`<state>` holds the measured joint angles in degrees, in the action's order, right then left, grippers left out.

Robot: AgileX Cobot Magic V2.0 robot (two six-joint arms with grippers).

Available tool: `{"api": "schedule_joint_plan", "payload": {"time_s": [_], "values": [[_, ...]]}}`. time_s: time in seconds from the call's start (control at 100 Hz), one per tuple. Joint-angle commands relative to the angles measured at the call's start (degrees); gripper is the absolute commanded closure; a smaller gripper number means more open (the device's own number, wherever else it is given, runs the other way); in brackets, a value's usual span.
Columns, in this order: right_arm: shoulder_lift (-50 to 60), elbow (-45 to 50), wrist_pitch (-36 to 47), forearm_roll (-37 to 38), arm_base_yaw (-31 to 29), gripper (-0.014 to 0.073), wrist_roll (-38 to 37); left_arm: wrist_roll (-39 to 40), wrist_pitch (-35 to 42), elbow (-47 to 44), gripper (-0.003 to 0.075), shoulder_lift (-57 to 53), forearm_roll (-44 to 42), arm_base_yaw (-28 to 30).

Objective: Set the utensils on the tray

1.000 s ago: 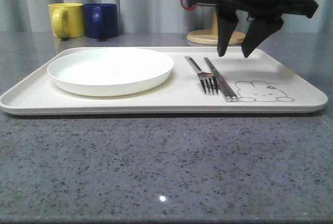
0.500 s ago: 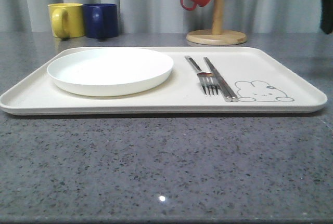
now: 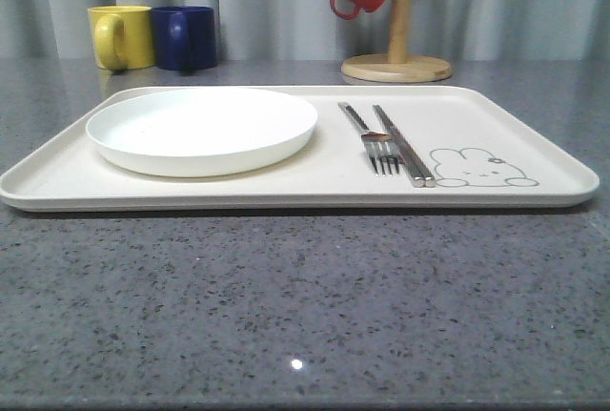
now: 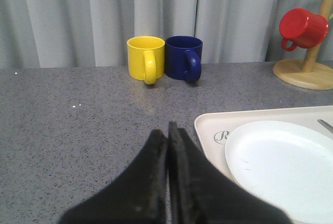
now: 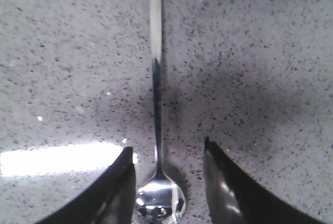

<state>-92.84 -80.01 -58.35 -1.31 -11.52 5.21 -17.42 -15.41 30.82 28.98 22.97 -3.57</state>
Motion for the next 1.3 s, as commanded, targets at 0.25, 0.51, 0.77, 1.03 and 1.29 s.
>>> {"api": "schedule_joint_plan", "payload": {"time_s": [0.25,0.51,0.77,1.03,1.29], "values": [[-2.84,-1.91,2.23,-1.74,-0.79,0.0264,2.29,0.11,4.24,1.5,0.0739,0.18,0.51,0.2],[-5.58,-1.91,3.6,-3.01,-0.79,0.0264,2.65,0.11,4.24,1.5,0.0739,0.18,0.51,0.2],[-7.48,-1.91,3.24,-3.01,-0.79,0.0269,2.83,0.11,4.24,1.5,0.0739,0.18,0.51,0.2],[-7.51,-1.91,2.26,-3.03,-0.79,0.0554,2.83,0.11,4.24,1.5,0.0739,0.18,0.51,0.2],[-6.53,-1.91,2.38,-5.15,-0.73,0.0659,2.77,0.11,4.24,1.5,0.0739,0.18,0.51,0.2]]}}
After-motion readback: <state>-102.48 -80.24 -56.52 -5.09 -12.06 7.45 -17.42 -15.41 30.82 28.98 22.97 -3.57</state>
